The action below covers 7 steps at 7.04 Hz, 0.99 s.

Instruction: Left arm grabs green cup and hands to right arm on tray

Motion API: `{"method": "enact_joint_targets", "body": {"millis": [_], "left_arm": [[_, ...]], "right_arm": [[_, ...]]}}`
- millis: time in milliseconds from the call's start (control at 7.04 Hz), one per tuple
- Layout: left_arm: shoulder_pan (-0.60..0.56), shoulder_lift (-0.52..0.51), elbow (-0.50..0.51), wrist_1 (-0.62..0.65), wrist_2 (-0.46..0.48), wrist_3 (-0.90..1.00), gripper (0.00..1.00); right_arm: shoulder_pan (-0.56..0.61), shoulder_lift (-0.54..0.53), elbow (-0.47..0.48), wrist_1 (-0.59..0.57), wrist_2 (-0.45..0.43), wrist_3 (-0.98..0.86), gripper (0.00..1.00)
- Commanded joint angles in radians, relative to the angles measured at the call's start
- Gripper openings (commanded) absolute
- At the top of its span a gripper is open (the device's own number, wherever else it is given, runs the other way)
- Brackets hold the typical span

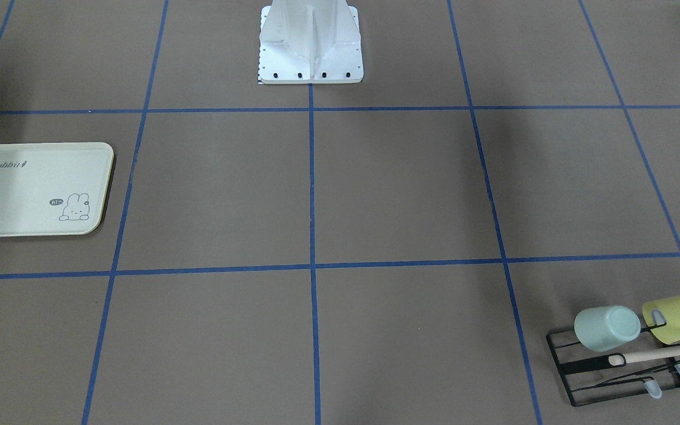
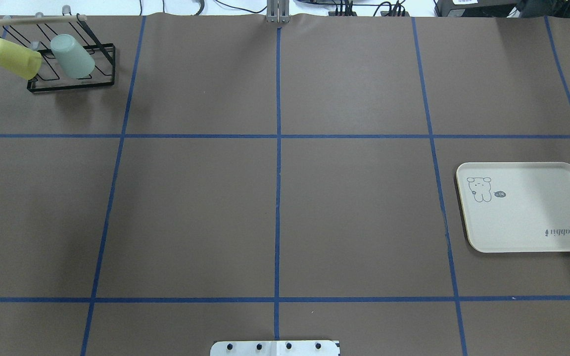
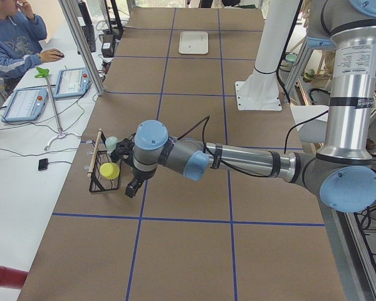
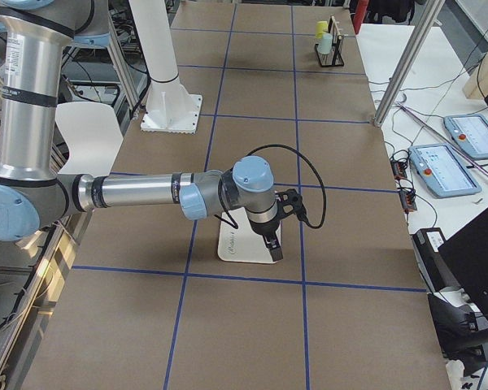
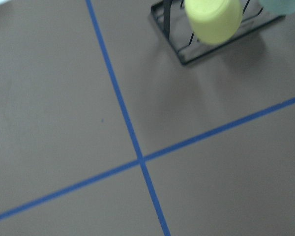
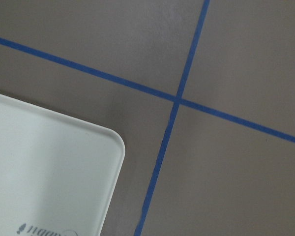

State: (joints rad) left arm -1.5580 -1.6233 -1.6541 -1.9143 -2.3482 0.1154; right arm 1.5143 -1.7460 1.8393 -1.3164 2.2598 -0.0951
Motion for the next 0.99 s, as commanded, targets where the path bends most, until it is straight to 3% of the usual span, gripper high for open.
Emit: {"method": "enact_joint_targets", "body": {"millis": [0, 284, 852], "left_arm": [[0.015, -0.103, 0.074, -0.045, 0.0, 0.001, 1.0], [0.035, -0.15, 0.103, -0.074, 0.0, -0.029, 1.0], [0.189, -0.317, 0.158, -0.109, 0.003, -0.365, 1.0]], "right_arm": [[0.0, 0.057, -0.006, 0.025, -0.005, 0.0, 0.99], [-0.002, 0.109, -0.003, 0.025, 0.01, 0.011, 0.99], [-0.147, 0.252, -0.005, 0.025, 0.038, 0.327, 0.99]]}}
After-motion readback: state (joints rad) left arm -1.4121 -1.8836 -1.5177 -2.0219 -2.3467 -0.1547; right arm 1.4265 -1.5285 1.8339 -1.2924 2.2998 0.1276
